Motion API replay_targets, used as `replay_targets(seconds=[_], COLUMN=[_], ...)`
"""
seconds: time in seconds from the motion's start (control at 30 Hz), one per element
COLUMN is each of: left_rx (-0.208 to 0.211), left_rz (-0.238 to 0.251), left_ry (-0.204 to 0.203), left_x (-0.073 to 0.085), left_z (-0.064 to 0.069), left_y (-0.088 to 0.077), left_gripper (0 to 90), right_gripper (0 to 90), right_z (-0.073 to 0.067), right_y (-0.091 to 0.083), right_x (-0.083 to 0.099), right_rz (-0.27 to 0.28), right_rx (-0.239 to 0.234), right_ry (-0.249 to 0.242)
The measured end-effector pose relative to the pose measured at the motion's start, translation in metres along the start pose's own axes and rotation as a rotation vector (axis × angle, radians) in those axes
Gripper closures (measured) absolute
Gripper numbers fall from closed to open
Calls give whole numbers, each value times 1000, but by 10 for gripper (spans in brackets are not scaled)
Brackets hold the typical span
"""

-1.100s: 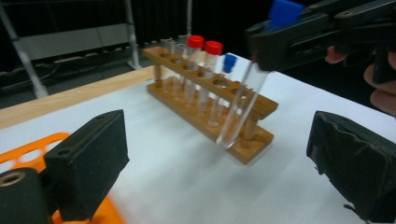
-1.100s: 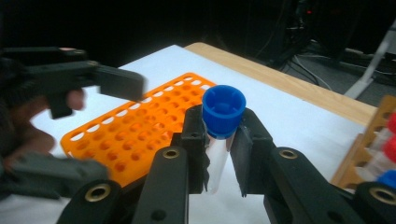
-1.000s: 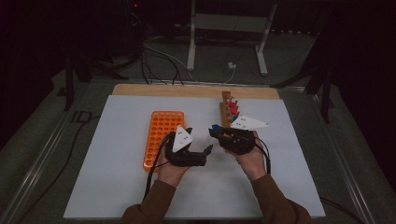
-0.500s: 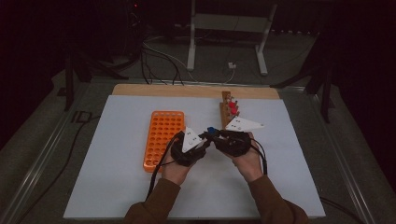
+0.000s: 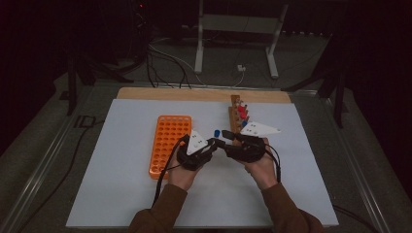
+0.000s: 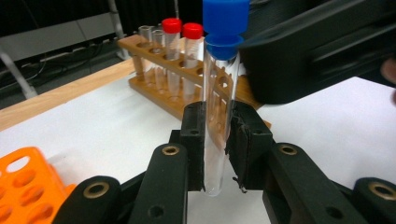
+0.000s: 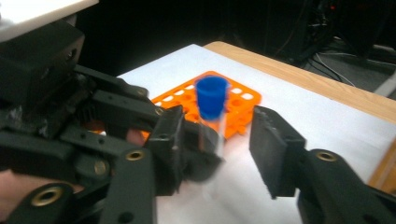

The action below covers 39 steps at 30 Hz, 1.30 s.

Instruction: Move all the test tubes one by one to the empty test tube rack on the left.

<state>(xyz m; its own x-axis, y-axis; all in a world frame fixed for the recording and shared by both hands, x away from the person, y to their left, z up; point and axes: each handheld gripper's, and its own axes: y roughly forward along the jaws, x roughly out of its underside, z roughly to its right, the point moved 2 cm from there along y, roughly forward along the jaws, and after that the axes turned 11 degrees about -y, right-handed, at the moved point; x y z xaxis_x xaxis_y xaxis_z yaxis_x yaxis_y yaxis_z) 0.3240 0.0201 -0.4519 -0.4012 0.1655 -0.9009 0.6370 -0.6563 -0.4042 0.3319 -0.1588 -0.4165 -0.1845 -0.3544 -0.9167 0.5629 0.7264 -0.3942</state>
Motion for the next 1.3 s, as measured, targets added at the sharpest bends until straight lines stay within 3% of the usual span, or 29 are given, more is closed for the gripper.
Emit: replay_targets(seconds=[0.13,0.27,0.37,0.53,0.83,1.07,1.3], left_rx=[-13,-26,-51,-74,-109,-141,-165], left_rz=[18,38,45,63,78,60,11], left_ry=[-30,-56,-75,-104,-117,-133,-133], left_x=[-1,-4,-4,-5,-7,-3,4], left_z=[-11,-25,-41,-56,-76,-87,-95], left_y=[-3,-7,-10,-15,-15,-7,-3], left_gripper=[765,765,765,765,764,764,764], right_gripper=[465,359,298,198,46,28,28], right_z=[6,16,20,23,26,25,26], right_y=[-6,-18,-26,-40,-55,-59,-59], right_x=[5,16,24,36,50,49,51], right_rz=[1,1,1,11,-7,10,6], right_rx=[12,39,65,95,145,151,153], right_ry=[13,57,59,62,66,59,62])
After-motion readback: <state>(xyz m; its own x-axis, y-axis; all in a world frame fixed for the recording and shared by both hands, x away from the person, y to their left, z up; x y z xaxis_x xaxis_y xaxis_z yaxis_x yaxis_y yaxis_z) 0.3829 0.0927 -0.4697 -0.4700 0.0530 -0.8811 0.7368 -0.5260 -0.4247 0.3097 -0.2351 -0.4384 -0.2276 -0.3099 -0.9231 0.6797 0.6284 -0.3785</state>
